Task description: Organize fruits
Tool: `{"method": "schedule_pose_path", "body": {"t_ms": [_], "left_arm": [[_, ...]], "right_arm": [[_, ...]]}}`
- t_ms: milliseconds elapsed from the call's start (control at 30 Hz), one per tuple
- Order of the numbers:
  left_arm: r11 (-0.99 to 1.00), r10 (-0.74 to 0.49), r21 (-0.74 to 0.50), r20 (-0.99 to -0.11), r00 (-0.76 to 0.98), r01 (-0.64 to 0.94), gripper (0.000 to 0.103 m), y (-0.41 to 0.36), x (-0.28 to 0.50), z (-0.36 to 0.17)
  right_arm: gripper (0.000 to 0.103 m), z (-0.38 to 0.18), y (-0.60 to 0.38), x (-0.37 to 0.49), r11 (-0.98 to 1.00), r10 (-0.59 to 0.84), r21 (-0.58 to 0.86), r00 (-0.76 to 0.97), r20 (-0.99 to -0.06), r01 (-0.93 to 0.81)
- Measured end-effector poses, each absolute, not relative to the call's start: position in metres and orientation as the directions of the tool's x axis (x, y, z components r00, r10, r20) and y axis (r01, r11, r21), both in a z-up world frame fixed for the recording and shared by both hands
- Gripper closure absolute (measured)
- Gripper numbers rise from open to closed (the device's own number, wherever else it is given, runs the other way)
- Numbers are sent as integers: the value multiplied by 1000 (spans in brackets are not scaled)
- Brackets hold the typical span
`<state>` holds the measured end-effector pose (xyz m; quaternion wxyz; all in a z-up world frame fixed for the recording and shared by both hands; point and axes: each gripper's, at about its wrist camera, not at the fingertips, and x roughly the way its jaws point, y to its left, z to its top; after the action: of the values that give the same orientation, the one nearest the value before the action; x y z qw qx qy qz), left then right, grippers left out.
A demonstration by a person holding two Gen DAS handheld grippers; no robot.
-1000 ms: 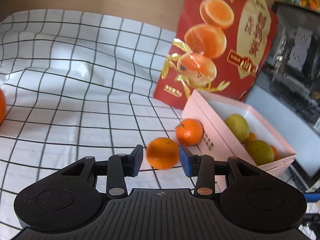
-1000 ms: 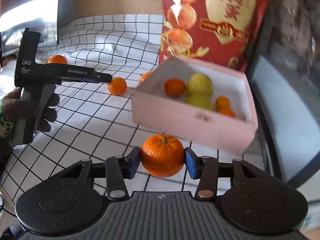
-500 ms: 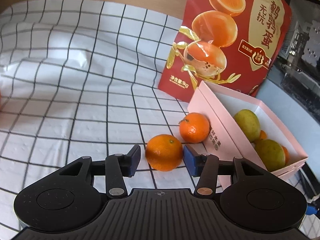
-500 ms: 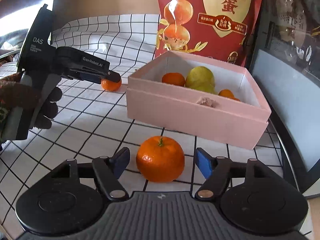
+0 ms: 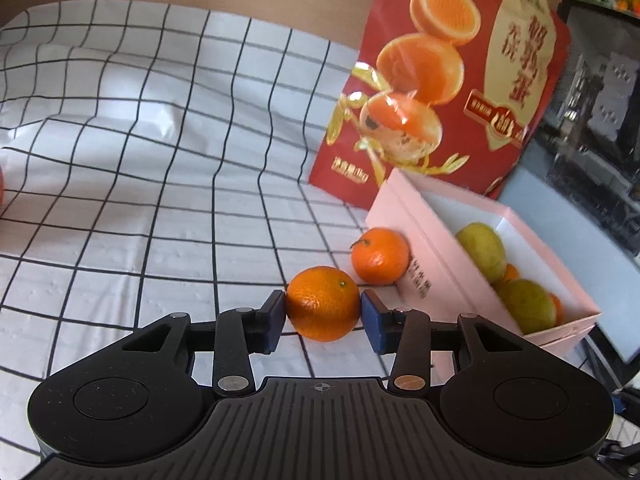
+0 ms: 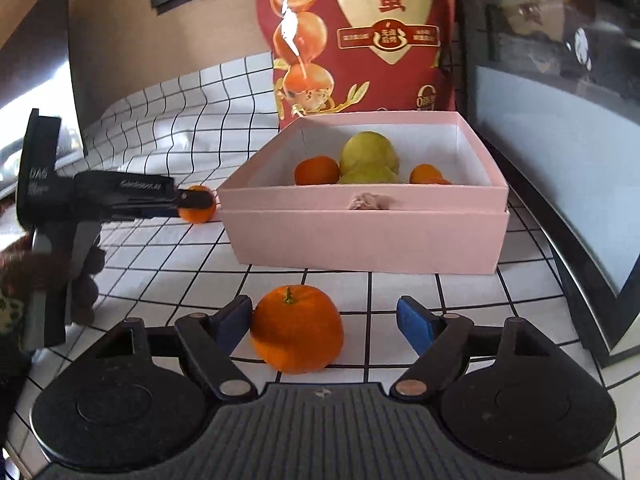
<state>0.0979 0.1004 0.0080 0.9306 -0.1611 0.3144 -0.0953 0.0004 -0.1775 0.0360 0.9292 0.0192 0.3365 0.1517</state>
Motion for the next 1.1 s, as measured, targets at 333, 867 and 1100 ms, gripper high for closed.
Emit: {"method": "schedule_pose_path", "body": {"t_ms": [333, 867, 1100], "left_arm": [[902, -330, -398, -383, 863, 168, 57, 99, 43, 41], [957, -288, -157, -609, 739, 244, 55, 18, -31, 22], [958, -287, -183, -615, 735, 220, 53, 21, -22, 17]], "right_arm": [[23, 35, -171, -2, 942, 317, 119, 713, -626, -314], [20, 32, -189, 9, 933, 359, 239, 676, -643, -268], [14, 30, -202, 14, 906, 419, 335, 667, -616, -259]]}}
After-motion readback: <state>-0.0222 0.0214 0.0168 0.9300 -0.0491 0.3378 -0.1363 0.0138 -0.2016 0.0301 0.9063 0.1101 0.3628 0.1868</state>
